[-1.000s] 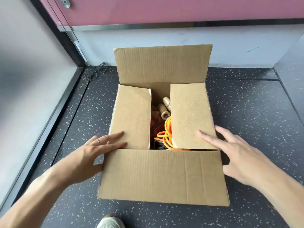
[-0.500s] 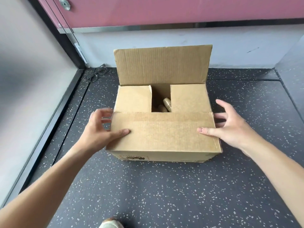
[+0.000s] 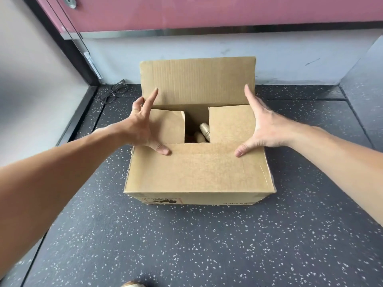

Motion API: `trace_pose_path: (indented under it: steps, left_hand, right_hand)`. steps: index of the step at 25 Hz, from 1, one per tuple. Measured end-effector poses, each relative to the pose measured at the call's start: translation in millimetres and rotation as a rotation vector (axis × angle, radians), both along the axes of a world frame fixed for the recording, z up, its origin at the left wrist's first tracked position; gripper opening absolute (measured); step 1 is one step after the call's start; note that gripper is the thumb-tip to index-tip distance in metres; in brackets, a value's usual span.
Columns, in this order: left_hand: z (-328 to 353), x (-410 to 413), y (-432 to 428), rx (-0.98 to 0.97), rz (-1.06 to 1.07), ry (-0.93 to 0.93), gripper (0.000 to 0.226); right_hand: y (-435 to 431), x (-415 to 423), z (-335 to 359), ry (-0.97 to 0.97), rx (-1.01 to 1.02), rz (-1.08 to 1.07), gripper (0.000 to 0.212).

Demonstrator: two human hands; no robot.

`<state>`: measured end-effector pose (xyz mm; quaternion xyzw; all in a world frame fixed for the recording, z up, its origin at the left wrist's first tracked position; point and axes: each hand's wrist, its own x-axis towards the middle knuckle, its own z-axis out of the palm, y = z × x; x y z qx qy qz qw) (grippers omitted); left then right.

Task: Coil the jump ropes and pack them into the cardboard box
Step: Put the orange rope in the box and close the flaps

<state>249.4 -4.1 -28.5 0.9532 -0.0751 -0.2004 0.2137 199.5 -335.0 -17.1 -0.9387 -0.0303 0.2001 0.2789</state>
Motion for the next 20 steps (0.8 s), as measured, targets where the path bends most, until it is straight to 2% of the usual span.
trace_pose_path:
  steps: [4, 6, 8, 10, 12, 14, 17, 18, 20]
  left_hand:
    - [-18.3, -9.6, 16.8, -0.311, 0.016, -0.2, 0.172]
    - [-28.9, -13.9, 22.2, -0.504, -0.015, -0.258, 0.172]
    - [-35.8, -21.9, 24.2, -0.671, 0.028, -0.229, 0.171]
    - [-39.9, -26.6, 24.8, -0.694, 0.085, -0.206, 0.172]
    - [-38.3, -28.3, 27.6, -0.643, 0.092, -0.221, 0.165]
    - [-38.1, -28.9, 32.6, -0.582, 0.078, -0.278, 0.134]
    - [-32.2, -46.4, 30.8, -0.49, 0.045, -0.321, 0.085]
    - [-29.2, -55.5, 27.1, -0.423, 0.005, -0.323, 0.076]
    - [-26.7, -72.7, 13.8, -0.111, -0.112, -0.376, 0.068]
  right_hand:
    - [12.5, -13.9, -4.6, -0.253, 0.17, -0.055, 0.171]
    - [18.9, -28.3, -11.3, -0.448, 0.155, -0.137, 0.167]
    - [24.1, -41.8, -14.8, -0.684, -0.025, -0.184, 0.163]
    - [28.2, -47.0, -9.3, -0.8, -0.26, -0.17, 0.159]
    - [31.8, -41.2, 6.9, -0.761, -0.44, -0.087, 0.16]
    - [38.7, -31.5, 20.4, -0.613, -0.544, 0.038, 0.15]
    - [57.1, -40.6, 6.2, -0.352, -0.431, 0.205, 0.09]
    - [63.6, -50.6, -5.8, -0.278, -0.381, 0.218, 0.077]
    - [78.7, -71.2, -30.5, -0.23, -0.384, 0.21, 0.069]
